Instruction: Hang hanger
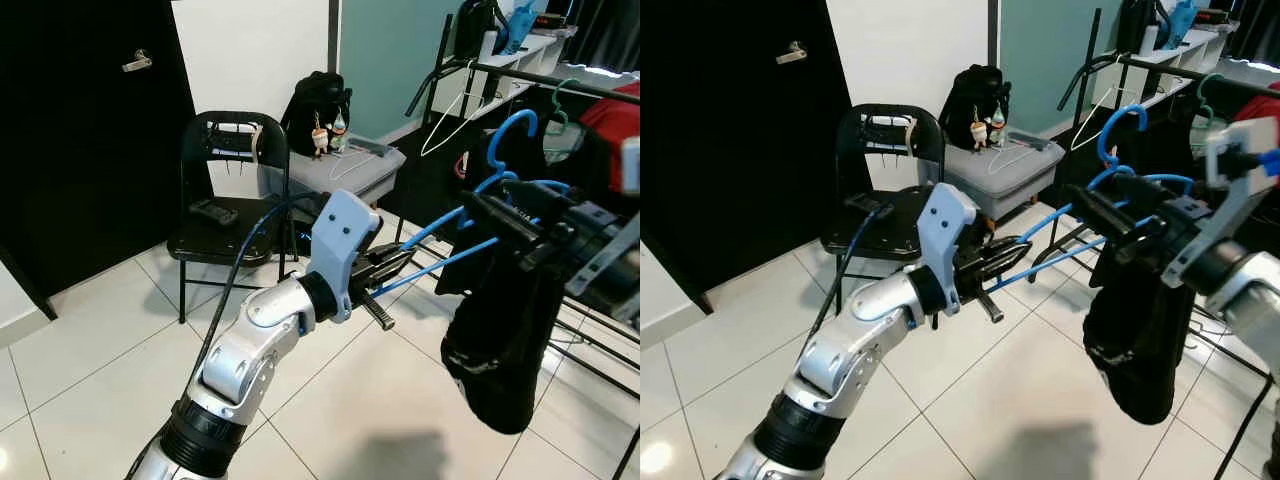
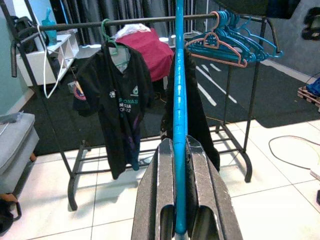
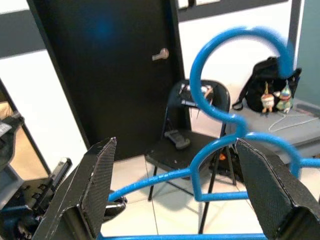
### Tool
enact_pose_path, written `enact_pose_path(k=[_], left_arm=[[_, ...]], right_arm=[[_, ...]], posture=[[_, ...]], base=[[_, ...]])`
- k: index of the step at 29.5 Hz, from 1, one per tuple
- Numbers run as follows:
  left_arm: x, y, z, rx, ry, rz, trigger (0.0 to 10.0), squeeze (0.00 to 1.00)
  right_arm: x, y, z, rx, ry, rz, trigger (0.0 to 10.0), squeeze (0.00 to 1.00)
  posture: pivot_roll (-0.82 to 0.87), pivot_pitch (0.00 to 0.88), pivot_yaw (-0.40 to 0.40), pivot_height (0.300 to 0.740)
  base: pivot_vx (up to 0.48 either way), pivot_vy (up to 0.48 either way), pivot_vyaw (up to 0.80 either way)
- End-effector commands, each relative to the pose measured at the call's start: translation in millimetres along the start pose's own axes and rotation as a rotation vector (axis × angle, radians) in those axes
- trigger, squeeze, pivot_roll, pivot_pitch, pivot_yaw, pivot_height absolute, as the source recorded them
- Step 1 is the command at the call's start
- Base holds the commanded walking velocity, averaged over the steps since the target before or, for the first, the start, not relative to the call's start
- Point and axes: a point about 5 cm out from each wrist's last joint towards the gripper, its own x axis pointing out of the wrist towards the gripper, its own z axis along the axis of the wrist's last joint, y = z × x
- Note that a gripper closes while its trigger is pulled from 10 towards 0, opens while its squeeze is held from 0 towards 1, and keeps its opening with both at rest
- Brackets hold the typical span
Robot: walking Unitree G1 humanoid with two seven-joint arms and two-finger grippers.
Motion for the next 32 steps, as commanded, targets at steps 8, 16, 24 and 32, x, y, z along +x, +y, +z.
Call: enact_pose_path(k=[8, 16, 24, 32], left_arm=[[-6.7, 14.5, 17.1, 0.018, -0.098, 0.010, 0.0, 0.00], [-28.5, 23.2, 29.7, -0.029, -0.156, -0.188, 0.0, 0.00], [-54.1, 33.5, 31.5, -0.140, -0.190, -0.332, 1.1, 0.00], [-80.9, 41.1, 26.0, -0.176, -0.166, -0.451, 4.3, 0.00]], right_arm=[[-60.5, 11.6, 11.0, -0.092, 0.089, 0.187, 10.0, 0.00], [-106.4, -18.8, 66.9, -0.303, 0.110, 0.081, 10.0, 0.00], [-123.9, -30.7, 103.0, -0.386, 0.141, 0.091, 10.0, 0.00], [-115.5, -34.9, 101.2, -0.357, 0.311, 0.231, 10.0, 0.00]], posture=[[-0.23, 0.000, 0.000, 0.740], [-0.25, 0.000, 0.003, 0.740], [-0.27, 0.000, -0.001, 0.740], [-0.28, 0.000, -0.011, 0.740]], base=[[0.000, 0.000, 0.00], [0.000, 0.000, 0.00], [0.000, 0.000, 0.00], [0.000, 0.000, 0.00]])
